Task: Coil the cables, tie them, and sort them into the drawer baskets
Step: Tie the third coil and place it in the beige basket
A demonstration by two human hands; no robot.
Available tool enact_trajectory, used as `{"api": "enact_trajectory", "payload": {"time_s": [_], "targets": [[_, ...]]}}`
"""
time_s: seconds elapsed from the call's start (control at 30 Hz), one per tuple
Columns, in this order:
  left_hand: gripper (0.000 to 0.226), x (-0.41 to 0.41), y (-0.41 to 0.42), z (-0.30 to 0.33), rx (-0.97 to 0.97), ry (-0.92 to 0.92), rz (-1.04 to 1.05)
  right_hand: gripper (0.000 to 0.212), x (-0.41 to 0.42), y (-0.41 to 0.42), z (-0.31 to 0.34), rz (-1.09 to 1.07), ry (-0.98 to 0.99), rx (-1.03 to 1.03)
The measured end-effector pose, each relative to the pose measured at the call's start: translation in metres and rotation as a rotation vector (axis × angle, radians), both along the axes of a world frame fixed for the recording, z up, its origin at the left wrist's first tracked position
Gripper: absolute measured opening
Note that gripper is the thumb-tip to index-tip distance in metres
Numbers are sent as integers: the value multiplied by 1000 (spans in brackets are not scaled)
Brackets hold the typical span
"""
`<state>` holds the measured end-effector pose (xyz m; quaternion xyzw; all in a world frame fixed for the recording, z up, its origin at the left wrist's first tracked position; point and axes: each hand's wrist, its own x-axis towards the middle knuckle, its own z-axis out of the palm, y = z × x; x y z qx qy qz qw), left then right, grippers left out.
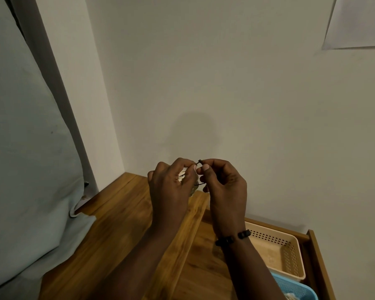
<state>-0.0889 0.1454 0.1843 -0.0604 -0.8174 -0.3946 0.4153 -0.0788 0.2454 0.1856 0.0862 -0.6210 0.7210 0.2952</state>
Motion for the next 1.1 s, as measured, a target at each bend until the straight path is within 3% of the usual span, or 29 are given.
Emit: {"api": "enact_trajectory", "payload": {"time_s": [0.23, 0.37, 0.53, 0.87, 1.1], "targets": [[25, 0, 1, -3, -46, 68, 40, 11, -5, -2, -5, -78, -13, 112], [25, 2, 0, -4, -60, 94, 35, 13, -8, 2, -1, -15, -60, 169], [28, -2, -1, -3, 2, 34, 43, 14, -6, 9, 4, 140, -122, 42], [36, -5, -2, -7, 12, 24, 30, 12, -9, 5, -1, 41, -87, 225], [37, -4, -2, -4, 43, -39, -23, 12, -7, 4, 1, 86, -56, 94]]}}
